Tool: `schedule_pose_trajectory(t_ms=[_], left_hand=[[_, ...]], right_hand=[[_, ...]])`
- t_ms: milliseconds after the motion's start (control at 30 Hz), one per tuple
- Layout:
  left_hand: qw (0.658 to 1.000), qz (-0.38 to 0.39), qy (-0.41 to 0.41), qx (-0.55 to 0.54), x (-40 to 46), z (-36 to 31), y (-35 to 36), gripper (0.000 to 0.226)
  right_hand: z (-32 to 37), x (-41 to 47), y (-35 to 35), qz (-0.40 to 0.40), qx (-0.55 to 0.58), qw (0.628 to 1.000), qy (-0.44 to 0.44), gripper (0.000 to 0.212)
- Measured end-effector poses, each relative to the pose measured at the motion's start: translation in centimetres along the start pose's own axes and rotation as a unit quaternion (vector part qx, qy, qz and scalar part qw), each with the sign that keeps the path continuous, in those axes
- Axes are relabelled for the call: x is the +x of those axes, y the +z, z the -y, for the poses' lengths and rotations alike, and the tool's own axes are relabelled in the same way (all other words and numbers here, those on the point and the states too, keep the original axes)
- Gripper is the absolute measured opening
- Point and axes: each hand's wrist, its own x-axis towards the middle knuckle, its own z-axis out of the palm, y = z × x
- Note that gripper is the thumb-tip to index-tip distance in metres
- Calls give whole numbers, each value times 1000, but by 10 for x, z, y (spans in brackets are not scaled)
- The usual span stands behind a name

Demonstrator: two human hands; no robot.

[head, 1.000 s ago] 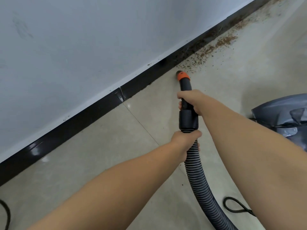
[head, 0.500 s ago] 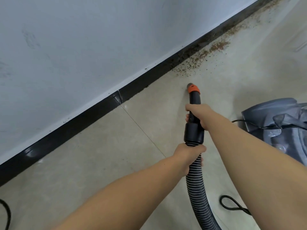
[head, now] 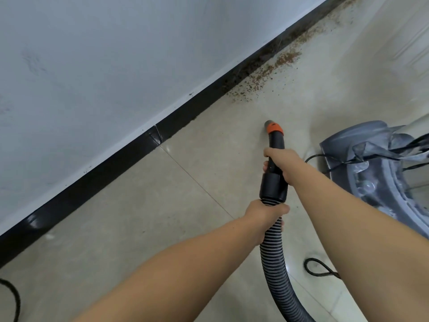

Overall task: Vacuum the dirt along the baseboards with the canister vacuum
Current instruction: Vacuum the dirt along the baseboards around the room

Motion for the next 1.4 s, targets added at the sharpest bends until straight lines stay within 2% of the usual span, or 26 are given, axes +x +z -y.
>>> schedule_pose_trajectory(t_ms=[100, 233, 333, 400, 500, 633, 767, 867, 1000, 1167, 1300, 1400], left_hand=[[1000, -17, -2, -16, -1, 6, -1, 15], [997, -55, -6, -61, -13, 14, -3, 12], [993, -78, -19, -89, -22, 19, -5, 21], [992, -80, -30, -92, -29, 19, -8, 28], [994, -83, -45, -61, -54, 22, -10, 21], [993, -80, -77, -42, -125, 33, 0, 18], [988, -92, -93, -83, -208, 25, 24, 26], [985, -101, -101, -94, -269, 7, 50, 30], [988, -88, -112, -60, -343, -28, 93, 19], [997, -25, -72, 3, -431, -75, 161, 20], [997, 33, -26, 62, -495, -109, 209, 3], [992, 76, 2, 100, -541, -132, 245, 13]], right_hand=[[-2, -4, 6, 25, -16, 1000, 4, 11], [2, -17, 31, 111, -84, 990, 0, 11], [3, -27, 48, 151, -135, 979, 2, 11], [2, -33, 52, 148, -145, 978, 5, 12], [-5, -54, 49, 126, -143, 981, 30, 11], [-10, -116, 31, 132, -141, 976, 98, 14], [14, -193, 12, 162, -145, 970, 105, 17], [44, -250, -13, 176, -151, 969, 82, 15], [96, -323, -66, 156, -150, 976, 34, 11], [176, -415, -148, 114, -164, 979, -47, 10], [228, -484, -210, 64, -157, 982, -84, 10], [257, -531, -252, 12, -177, 977, -115, 8]])
